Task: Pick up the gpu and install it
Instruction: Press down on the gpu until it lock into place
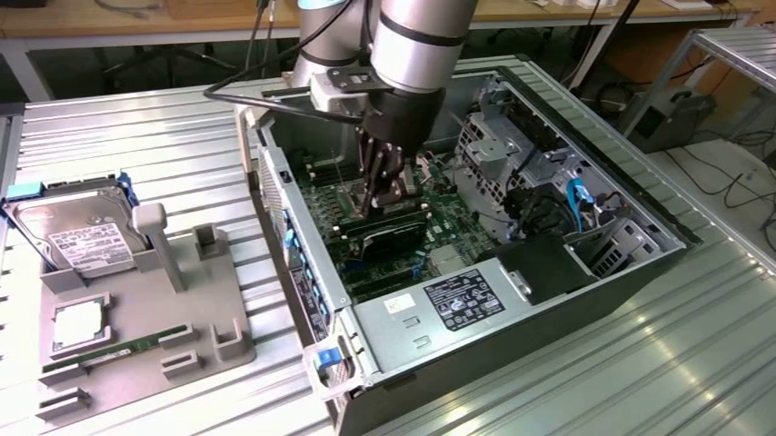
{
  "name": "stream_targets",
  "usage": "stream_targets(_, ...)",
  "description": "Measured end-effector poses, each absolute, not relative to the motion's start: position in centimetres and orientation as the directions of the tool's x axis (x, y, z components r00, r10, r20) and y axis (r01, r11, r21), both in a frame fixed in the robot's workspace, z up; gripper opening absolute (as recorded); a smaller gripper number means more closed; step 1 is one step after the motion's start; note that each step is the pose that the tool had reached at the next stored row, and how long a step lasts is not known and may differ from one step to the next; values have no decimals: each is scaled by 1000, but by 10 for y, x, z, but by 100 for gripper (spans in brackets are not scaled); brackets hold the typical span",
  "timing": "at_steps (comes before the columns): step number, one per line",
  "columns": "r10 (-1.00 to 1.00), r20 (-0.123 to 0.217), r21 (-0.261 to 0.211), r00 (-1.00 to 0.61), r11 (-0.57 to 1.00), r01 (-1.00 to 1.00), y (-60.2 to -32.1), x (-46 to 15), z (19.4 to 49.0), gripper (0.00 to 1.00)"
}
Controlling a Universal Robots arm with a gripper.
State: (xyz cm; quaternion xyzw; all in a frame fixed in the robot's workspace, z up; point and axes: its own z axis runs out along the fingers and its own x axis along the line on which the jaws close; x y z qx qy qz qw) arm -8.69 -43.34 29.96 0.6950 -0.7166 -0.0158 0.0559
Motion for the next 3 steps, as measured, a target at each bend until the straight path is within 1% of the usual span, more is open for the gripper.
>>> stream_targets(3, -998, 58, 100, -28, 33, -994, -433, -87, 300, 11)
